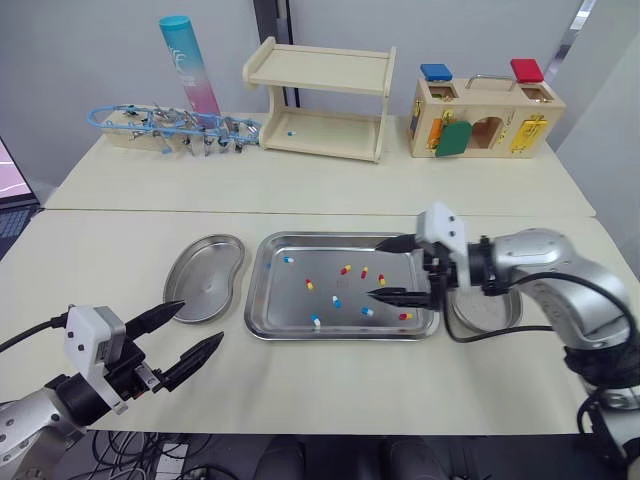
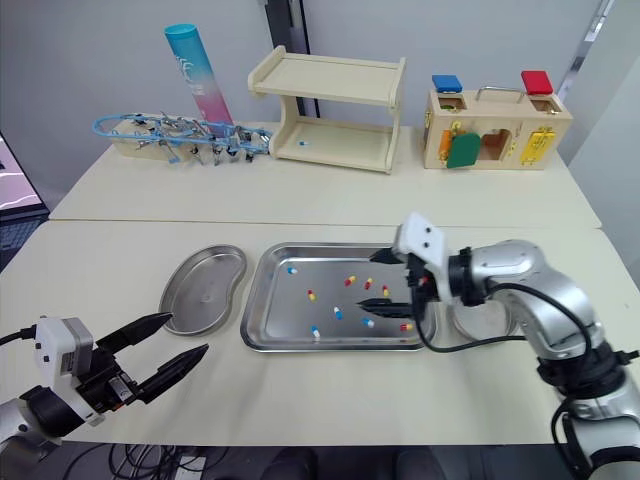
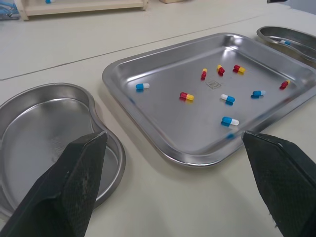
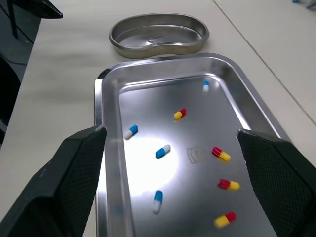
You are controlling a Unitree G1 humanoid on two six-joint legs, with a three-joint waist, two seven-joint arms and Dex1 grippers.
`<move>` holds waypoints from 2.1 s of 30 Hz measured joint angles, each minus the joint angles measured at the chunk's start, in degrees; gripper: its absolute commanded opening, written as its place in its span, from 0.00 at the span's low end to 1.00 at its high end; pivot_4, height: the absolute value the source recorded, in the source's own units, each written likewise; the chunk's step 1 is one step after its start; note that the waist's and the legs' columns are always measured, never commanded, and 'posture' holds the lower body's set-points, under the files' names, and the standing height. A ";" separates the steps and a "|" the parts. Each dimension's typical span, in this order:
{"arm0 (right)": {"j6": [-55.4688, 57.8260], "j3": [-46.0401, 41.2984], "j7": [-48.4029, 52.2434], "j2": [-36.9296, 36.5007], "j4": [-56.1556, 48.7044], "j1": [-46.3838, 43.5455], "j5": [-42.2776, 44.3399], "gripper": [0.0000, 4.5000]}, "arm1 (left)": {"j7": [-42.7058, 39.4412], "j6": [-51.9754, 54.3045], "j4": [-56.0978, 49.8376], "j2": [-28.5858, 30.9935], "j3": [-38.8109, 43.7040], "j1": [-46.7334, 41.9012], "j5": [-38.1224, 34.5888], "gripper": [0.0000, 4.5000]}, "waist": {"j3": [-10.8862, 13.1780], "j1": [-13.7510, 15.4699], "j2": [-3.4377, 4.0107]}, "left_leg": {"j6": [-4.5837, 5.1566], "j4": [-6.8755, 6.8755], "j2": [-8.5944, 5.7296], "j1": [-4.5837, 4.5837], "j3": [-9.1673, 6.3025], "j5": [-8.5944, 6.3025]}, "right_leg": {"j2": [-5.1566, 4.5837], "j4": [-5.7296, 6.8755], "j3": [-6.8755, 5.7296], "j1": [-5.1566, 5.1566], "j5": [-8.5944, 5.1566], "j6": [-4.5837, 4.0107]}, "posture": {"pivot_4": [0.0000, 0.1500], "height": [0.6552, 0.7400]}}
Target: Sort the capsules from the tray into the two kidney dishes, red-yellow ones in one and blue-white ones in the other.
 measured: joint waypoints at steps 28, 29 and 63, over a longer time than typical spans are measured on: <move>-16.16 12.36 -19.68 35.29 42.79 -15.03 -23.07 0.80 | -1.30 -7.14 4.25 -1.18 -2.97 -0.98 0.85 1.00 | -0.02 -1.11 -0.02 | 0.00 -0.04 0.00 0.02 -0.06 0.00 | 0.05 0.11 0.04 -0.16 0.01 -0.03 | 1.00 1.00; -17.47 12.35 -19.92 36.04 44.76 -15.43 -23.58 0.80 | -0.61 -7.03 3.29 -1.29 -3.52 -0.91 0.86 1.00 | -0.01 -1.15 -0.02 | 0.00 -0.04 0.00 0.01 -0.06 0.00 | 0.05 0.12 0.04 -0.16 0.01 -0.03 | 1.00 1.00; -35.02 6.67 -22.09 45.03 72.75 -22.78 -30.91 0.00 | 6.38 -0.73 -4.81 -1.13 -5.79 2.60 -0.39 1.00 | 0.00 -2.70 0.01 | -0.02 -0.13 0.02 -0.03 -0.06 0.01 | 0.11 0.13 0.14 -0.31 0.01 -0.08 | 1.00 1.00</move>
